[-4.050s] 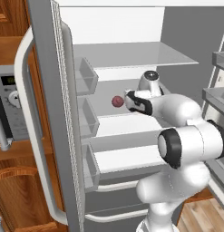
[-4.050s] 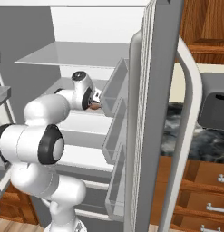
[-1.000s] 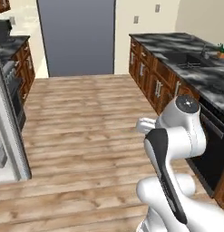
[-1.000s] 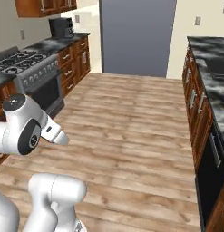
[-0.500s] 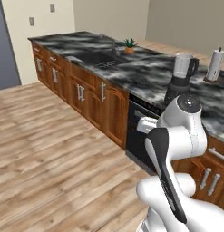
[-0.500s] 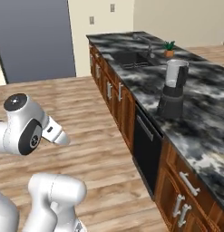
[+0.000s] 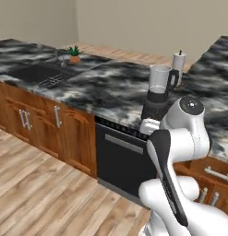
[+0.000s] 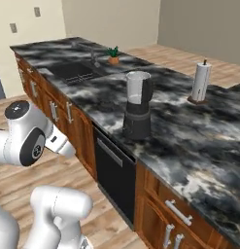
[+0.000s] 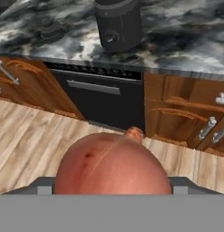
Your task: Grab the onions from the fridge, place them in the blender, close the lid, and turn on the blender to create a marinade.
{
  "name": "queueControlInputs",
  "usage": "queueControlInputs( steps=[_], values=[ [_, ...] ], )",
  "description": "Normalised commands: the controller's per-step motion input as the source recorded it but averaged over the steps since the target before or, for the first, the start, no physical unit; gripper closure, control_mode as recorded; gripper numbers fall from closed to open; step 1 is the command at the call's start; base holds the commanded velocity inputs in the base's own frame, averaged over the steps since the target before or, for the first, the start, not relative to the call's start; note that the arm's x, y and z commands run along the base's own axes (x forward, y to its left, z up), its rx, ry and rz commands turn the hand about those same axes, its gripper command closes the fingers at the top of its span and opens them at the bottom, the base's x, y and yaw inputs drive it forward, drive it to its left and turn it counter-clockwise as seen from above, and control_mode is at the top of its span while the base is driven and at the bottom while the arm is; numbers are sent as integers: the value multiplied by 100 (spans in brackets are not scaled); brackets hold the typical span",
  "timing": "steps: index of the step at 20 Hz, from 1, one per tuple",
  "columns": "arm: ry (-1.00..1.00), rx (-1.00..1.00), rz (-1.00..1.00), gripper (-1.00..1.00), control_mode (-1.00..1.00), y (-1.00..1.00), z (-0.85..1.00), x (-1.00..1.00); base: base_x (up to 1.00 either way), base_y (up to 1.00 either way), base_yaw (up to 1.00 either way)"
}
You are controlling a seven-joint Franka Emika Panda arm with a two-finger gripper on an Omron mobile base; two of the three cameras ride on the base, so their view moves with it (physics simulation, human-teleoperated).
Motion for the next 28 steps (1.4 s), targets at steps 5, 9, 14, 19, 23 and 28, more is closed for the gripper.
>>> queueControlInputs(
  steps=[5,9,14,19,23,28],
  values=[
    [0,0,0,100,100,0,0,0,95,0,-57],
    [0,0,0,100,100,0,0,0,76,10,-58],
    [0,0,0,100,100,0,0,0,25,31,-51],
    [0,0,0,100,100,0,0,0,11,56,-34],
    [0,0,0,100,100,0,0,0,44,62,-27],
    [0,0,0,100,100,0,0,0,12,44,-20]
  ],
)
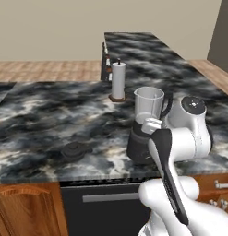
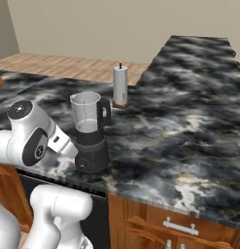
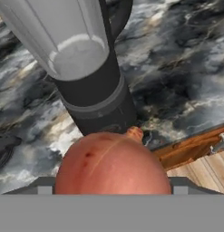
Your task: Grab the onions from the fridge, place them in the blender, close the lid, and turn on the blender to create a marinade.
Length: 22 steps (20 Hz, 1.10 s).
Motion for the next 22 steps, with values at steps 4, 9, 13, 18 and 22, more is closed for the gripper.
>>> queueControlInputs(
  steps=[4,9,13,18,22],
  values=[
    [-2,0,-3,100,-100,-2,25,6,19,0,-13],
    [-19,0,-1,100,-100,-9,100,51,0,0,0],
    [-8,0,0,100,-100,0,86,78,0,0,0],
    [2,0,0,100,-100,2,38,92,0,0,0],
    [21,2,0,100,-100,0,35,91,0,0,0]
  ],
)
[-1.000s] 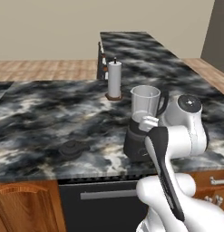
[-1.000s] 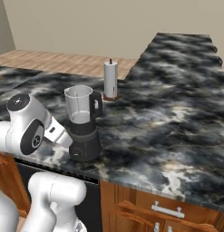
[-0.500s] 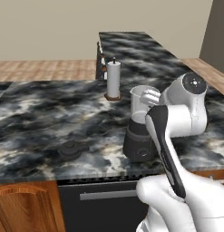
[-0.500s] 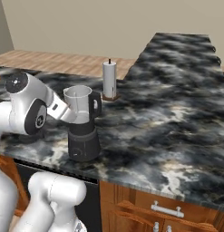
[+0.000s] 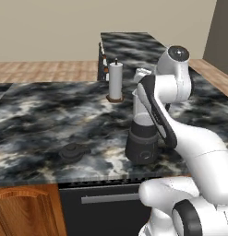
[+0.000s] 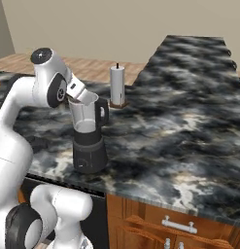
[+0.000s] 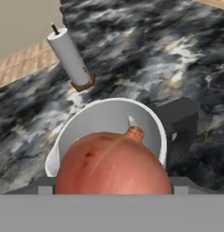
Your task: Grab the onions from the fridge, place them in the blender, close the lid, and turn on the blender to create a marinade.
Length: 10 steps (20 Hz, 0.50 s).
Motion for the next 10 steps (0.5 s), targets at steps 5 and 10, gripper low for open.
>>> queueControlInputs(
  steps=[5,10],
  values=[
    [27,0,0,100,-100,1,-4,96,0,0,0],
    [30,0,0,100,-100,5,-65,98,0,0,0]
  ],
)
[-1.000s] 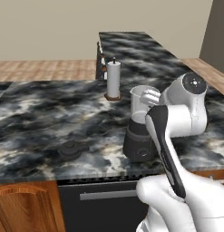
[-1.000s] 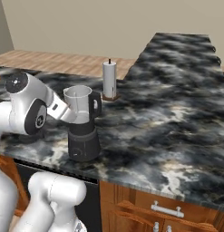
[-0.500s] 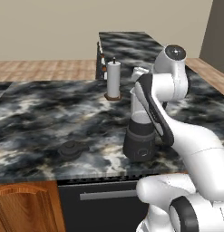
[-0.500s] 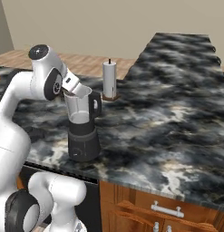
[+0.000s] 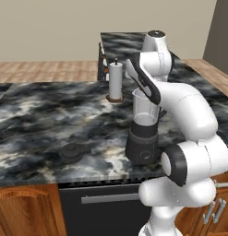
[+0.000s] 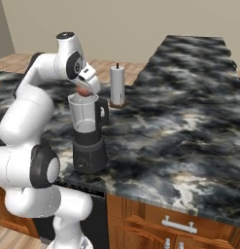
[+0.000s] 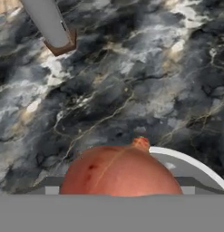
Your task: Grab the onions from the fridge, place them in the blender, close the lid, and turn on the blender to create a marinade.
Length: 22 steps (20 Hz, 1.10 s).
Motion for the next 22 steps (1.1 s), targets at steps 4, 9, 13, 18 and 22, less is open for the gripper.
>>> queueControlInputs(
  steps=[4,9,13,18,22],
  values=[
    [14,0,3,100,-100,0,-45,69,0,0,0],
    [-3,0,5,100,-100,0,-30,-39,0,0,0],
    [-14,0,2,100,-100,0,-23,-93,0,0,0],
    [-1,1,0,100,-100,-6,-47,-23,0,0,0],
    [8,0,0,100,-100,-7,-86,45,0,0,0]
  ],
)
